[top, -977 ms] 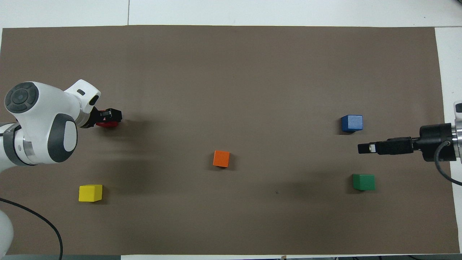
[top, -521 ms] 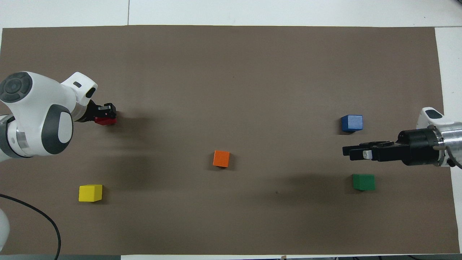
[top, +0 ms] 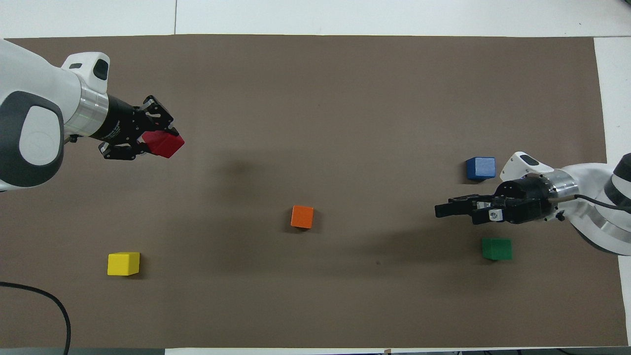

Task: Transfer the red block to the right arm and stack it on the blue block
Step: 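Carry the red block toward the right gripper while the right gripper approaches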

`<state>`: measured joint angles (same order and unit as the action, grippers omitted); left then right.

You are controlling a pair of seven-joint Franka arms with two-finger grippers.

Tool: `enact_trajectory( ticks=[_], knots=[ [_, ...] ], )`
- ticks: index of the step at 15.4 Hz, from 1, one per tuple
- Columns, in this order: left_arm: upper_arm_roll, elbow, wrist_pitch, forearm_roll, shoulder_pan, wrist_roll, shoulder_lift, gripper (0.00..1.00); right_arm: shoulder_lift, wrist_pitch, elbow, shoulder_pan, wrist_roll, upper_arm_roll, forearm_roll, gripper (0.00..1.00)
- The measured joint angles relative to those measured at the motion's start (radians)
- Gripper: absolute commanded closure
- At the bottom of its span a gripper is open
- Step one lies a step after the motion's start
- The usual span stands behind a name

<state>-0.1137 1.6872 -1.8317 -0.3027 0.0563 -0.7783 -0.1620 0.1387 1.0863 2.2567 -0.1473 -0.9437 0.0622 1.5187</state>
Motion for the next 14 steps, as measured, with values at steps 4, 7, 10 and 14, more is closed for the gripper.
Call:
enact_trajectory(
  ticks=[4, 7, 10, 14],
  knots=[
    [-0.123, -0.018, 0.093, -0.070, 0.011, -0.388, 0.135, 1.00, 0.056, -0.103, 0.023, 0.081, 0.000, -0.003, 0.177, 0.00],
    [-0.230, -0.017, 0.118, -0.168, 0.020, -0.684, 0.205, 1.00, 0.059, -0.105, 0.047, 0.156, 0.009, -0.005, 0.298, 0.00],
    [-0.299, -0.017, 0.097, -0.261, 0.023, -0.910, 0.248, 1.00, 0.060, -0.104, 0.089, 0.235, 0.055, -0.007, 0.415, 0.00],
    [-0.318, -0.014, 0.014, -0.319, 0.043, -1.191, 0.288, 1.00, 0.060, -0.104, 0.134, 0.286, 0.158, -0.009, 0.544, 0.00]
  ],
)
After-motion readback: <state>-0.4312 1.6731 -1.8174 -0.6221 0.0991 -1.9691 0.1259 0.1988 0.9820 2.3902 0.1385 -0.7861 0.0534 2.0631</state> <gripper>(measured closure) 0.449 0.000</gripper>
